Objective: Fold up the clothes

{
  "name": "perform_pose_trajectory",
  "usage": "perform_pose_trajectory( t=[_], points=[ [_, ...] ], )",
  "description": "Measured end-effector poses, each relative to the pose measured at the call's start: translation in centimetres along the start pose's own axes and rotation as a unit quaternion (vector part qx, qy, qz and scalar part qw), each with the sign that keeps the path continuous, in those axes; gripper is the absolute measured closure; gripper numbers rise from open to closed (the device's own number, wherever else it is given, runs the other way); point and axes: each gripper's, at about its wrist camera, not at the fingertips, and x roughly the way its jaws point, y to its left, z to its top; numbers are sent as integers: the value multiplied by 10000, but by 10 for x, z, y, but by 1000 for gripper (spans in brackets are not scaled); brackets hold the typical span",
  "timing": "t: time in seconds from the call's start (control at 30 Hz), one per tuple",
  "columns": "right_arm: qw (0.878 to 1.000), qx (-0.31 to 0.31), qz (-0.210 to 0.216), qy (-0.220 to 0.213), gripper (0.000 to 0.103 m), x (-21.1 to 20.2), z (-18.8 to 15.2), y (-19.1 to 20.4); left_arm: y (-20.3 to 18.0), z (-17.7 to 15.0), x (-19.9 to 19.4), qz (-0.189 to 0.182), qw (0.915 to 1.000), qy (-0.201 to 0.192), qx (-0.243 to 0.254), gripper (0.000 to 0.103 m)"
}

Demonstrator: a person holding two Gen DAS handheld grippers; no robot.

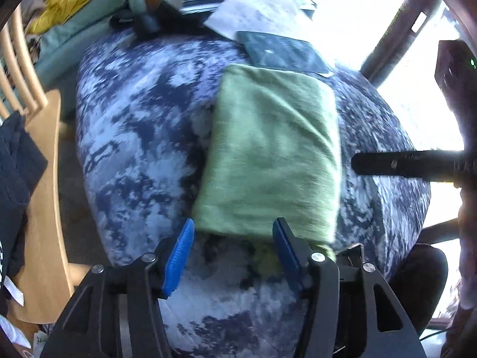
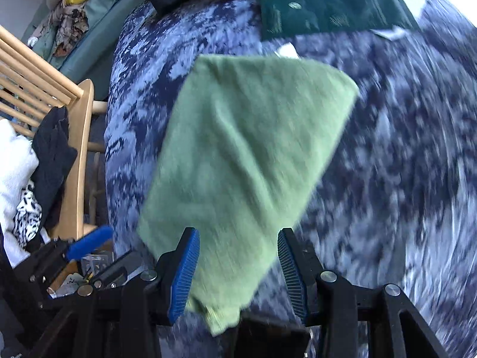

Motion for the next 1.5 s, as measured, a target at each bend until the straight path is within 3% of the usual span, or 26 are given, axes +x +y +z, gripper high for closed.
perform_pose_trajectory(
  t=[0.23, 0.57, 0.73, 0.8, 0.93, 1.1, 1.2, 1.33, 1.5],
  points=[
    [9987, 212, -72, -467, 58, -13, -31, -33, -35, 7, 14, 288, 9993, -157, 158, 44],
    [9966, 145, 273, -770, 57, 2, -30, -44, -39, 15, 53, 154, 9997, -124, -154, 43],
    [9945, -57, 385, -968, 57, 10, -11, -37, -31, 11, 56, 33, 9994, -294, -183, 31],
    [9949, -88, 107, -995, 57, 16, -5, -34, -28, 9, 59, 72, 9992, -334, -207, 22],
    [9953, -207, -332, -881, 57, 36, -1, -31, -25, 4, 66, 149, 9991, -360, -190, 14],
    [9971, 123, -2, -756, 57, 50, -5, -48, -23, 5, 71, 33, 9993, -313, -188, 6],
    [9967, 290, 182, -742, 49, 43, -12, -54, -22, 6, 73, -83, 9993, -278, -235, 0],
    [9958, 298, 50, -868, 47, 33, -32, -51, -27, 4, 74, 15, 9994, -306, -149, 0],
    [9933, 501, 251, -1015, 47, 25, -55, -54, -23, 4, 71, -137, 9991, -283, -274, 0]
  ],
)
